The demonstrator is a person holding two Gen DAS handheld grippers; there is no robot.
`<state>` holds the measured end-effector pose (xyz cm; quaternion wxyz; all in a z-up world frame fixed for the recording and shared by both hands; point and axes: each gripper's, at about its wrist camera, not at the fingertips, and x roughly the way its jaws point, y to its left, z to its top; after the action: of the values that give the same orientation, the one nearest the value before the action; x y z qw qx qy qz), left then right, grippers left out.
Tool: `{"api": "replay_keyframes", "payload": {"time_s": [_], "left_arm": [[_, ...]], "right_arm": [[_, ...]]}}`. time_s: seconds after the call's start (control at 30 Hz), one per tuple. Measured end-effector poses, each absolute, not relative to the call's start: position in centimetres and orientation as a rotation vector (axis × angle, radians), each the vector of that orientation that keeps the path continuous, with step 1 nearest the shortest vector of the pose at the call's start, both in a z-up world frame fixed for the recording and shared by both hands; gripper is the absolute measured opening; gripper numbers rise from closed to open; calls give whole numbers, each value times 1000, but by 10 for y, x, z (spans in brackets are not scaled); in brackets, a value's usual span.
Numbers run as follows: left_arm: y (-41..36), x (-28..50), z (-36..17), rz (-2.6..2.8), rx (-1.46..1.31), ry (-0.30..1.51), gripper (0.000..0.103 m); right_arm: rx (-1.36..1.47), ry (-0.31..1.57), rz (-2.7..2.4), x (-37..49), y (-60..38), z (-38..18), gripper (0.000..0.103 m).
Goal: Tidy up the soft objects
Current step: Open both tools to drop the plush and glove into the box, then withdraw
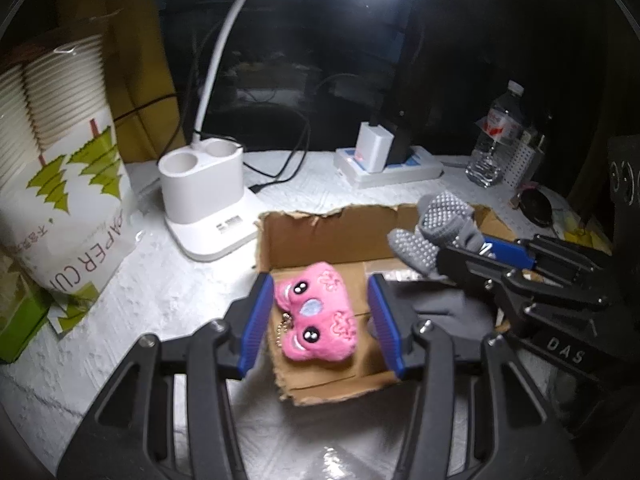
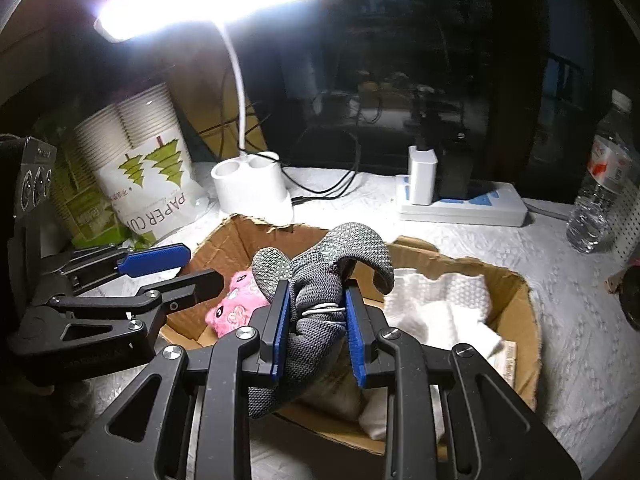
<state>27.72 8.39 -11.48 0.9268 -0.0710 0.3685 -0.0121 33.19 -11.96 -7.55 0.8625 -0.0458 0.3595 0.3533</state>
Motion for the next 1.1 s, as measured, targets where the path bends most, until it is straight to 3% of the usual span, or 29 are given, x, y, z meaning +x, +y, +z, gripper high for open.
{"api": "replay_keyframes", "payload": {"time_s": [0.43, 0.6, 1.1], "left_arm": [[98, 265, -117, -11, -172, 747, 51], [98, 257, -112, -15, -175, 737, 51], [85, 223, -87, -34, -161, 679, 51]], "right_arm": [[-148, 837, 734, 332, -97, -100, 28], [-150, 819, 717, 326, -101, -92, 41], [-140, 740, 701, 289, -121, -54, 43]]}}
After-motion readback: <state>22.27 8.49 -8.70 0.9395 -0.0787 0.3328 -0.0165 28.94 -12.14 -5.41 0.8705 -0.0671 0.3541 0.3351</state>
